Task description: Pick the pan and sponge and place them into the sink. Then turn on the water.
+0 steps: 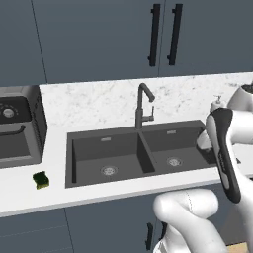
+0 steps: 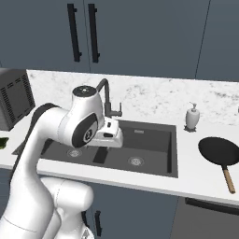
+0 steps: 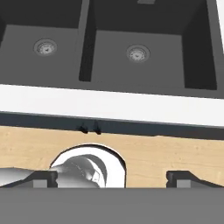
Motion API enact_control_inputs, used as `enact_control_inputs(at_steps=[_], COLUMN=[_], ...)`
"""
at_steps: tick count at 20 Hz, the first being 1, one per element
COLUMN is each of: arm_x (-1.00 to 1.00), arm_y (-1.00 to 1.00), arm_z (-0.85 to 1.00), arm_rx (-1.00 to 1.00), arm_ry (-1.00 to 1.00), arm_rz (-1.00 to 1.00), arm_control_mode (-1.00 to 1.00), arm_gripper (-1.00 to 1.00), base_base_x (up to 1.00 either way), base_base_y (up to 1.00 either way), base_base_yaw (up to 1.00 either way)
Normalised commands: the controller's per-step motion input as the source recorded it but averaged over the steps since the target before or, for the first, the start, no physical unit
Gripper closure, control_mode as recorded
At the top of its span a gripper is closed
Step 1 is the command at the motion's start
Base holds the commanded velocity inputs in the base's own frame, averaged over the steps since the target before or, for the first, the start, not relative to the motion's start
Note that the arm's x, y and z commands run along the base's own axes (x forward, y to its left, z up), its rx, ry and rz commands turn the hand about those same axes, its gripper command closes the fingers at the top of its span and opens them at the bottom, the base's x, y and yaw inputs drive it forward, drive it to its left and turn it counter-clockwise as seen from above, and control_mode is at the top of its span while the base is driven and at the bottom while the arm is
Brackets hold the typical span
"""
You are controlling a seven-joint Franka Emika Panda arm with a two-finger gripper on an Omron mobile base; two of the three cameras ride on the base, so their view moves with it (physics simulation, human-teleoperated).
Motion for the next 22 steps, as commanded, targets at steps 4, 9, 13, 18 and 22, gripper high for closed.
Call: enact_control_inputs(at_steps=[4, 9, 13, 18, 22], arm_x=[0.05, 0.15, 0.09, 0.30, 0.33], arm_y=[-0.96, -0.96, -1.00, -0.95, -0.96], arm_z=[-0.34, -0.32, -0.26, -0.21, -0.13], arm_rx=[0.00, 0.00, 0.00, 0.00, 0.01], arm_ry=[0.00, 0.03, 0.00, -0.02, -0.03], arm_rz=[0.00, 0.00, 0.00, 0.00, 0.00], arm_control_mode=[-1.00, -1.00, -1.00, -1.00, -1.00], arm_gripper=[-1.00, -1.00, -1.00, -1.00, -1.00], base_base_x=[0.00, 0.00, 0.00, 0.00, 0.00], base_base_y=[0.00, 0.00, 0.00, 0.00, 0.00], base_base_yaw=[0.00, 0.00, 0.00, 0.00, 0.00])
